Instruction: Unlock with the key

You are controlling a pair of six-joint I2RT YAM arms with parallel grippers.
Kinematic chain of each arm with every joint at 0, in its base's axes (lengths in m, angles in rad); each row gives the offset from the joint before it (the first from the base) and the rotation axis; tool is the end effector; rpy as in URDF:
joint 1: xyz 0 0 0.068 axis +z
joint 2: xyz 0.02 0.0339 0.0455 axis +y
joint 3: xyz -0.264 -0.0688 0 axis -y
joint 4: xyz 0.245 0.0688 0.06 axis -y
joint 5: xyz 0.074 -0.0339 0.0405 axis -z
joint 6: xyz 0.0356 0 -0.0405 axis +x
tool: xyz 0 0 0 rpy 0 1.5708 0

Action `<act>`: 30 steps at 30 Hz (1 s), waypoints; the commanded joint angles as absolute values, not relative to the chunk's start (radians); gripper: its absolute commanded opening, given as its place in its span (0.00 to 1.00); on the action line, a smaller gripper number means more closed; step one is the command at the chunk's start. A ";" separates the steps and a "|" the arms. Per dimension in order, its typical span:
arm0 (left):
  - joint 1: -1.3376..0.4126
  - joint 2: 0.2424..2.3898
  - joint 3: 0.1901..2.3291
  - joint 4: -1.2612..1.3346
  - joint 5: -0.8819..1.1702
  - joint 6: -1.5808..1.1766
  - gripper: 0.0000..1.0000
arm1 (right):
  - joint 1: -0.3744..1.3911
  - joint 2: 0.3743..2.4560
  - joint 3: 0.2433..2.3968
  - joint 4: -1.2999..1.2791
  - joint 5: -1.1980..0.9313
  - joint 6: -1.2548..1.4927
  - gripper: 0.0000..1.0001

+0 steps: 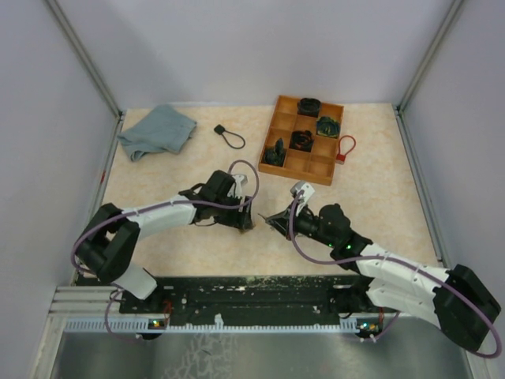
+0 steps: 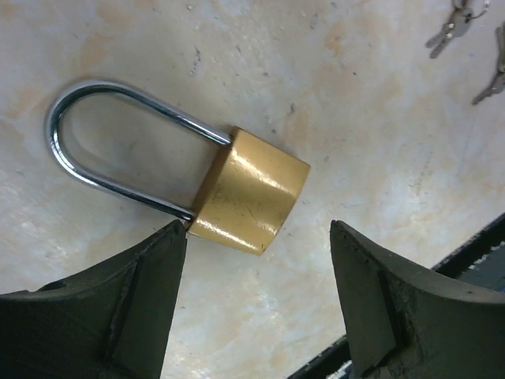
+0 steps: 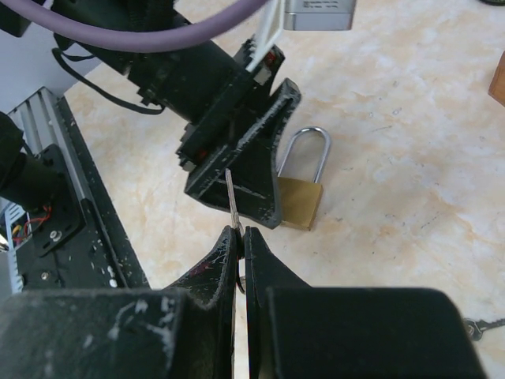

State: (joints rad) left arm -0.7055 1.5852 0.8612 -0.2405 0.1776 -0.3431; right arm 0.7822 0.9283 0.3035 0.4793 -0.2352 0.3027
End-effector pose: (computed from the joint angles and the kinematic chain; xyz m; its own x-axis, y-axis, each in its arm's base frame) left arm 0.2313 -0.2053 0.1705 -0.8296 0.2717 -0.4878 0.4627 0.8234 -0.3284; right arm 0.1382 0.1490 0.2145 -0.3513 0.0596 -0.9344 -0.7797 0.5338 0.3272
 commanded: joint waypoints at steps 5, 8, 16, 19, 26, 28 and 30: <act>-0.682 1.414 0.775 -0.152 0.106 -0.524 0.77 | 0.779 0.873 0.338 0.472 -0.215 0.278 0.00; -0.680 1.379 0.752 -0.120 0.120 -0.488 0.75 | 0.779 0.868 0.334 0.469 -0.208 0.276 0.00; -0.813 1.434 0.790 -0.162 0.008 -0.195 0.75 | 0.779 0.864 0.336 0.454 -0.204 0.266 0.00; -0.814 1.397 0.752 -0.132 -0.014 -0.124 0.75 | 0.779 0.853 0.334 0.445 -0.199 0.259 0.00; -0.815 1.326 0.646 0.038 0.052 0.091 0.76 | 0.778 0.844 0.327 0.439 -0.188 0.250 0.00; -0.815 1.350 0.663 0.015 0.062 0.140 0.77 | 0.778 0.839 0.326 0.436 -0.188 0.250 0.00; -0.815 1.379 0.680 -0.002 0.048 0.174 0.77 | 0.778 0.830 0.323 0.432 -0.188 0.249 0.00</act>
